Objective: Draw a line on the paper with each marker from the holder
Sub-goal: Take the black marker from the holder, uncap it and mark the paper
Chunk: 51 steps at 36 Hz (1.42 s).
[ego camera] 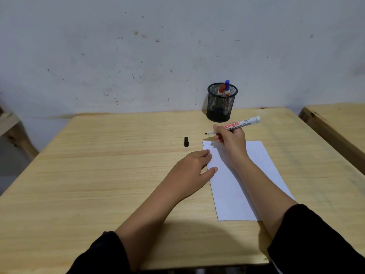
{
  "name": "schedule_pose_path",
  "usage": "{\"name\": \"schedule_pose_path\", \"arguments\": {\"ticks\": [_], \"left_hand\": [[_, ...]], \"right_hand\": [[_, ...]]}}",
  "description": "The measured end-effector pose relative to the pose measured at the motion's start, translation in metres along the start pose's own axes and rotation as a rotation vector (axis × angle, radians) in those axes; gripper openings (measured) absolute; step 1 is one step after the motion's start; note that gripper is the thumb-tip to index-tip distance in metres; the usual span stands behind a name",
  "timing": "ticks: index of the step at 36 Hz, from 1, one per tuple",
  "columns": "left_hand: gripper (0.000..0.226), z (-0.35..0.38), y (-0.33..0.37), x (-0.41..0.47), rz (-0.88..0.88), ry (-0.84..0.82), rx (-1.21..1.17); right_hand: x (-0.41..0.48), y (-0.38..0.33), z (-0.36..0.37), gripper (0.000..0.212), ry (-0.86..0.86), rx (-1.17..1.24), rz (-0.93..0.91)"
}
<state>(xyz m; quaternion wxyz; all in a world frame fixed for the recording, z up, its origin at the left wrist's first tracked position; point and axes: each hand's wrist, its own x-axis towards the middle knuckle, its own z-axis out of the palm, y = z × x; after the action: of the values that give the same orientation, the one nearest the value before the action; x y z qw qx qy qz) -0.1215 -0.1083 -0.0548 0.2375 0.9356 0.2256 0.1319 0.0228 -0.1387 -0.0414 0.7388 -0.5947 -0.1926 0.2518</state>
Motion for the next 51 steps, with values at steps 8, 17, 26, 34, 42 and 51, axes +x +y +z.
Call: {"name": "schedule_pose_path", "arguments": {"ticks": [8,17,26,34,42,51], "left_hand": [[0.044,-0.015,0.002,0.005,0.012,0.111,-0.034],[0.034,-0.037,-0.021,0.034,-0.255,0.178,0.043],[0.006,-0.036,0.001,0.026,-0.393,0.416,-0.755],[0.013,-0.042,0.023,0.028,-0.395,0.322,-1.438],[0.012,-0.039,0.028,0.025,-0.357,0.268,-1.507],[0.007,-0.045,0.039,0.030,-0.301,0.198,-1.417]], "right_hand": [[0.005,-0.024,-0.007,0.009,-0.070,0.120,-0.039],[0.002,-0.051,-0.019,0.008,-0.092,0.229,-0.045],[-0.010,-0.053,-0.032,0.008,-0.107,0.251,-0.031],[-0.024,-0.052,-0.029,0.009,-0.159,0.292,-0.034],[-0.029,-0.053,-0.029,0.011,-0.207,0.213,-0.075],[-0.033,-0.063,-0.027,0.017,-0.304,0.158,-0.065]]}}
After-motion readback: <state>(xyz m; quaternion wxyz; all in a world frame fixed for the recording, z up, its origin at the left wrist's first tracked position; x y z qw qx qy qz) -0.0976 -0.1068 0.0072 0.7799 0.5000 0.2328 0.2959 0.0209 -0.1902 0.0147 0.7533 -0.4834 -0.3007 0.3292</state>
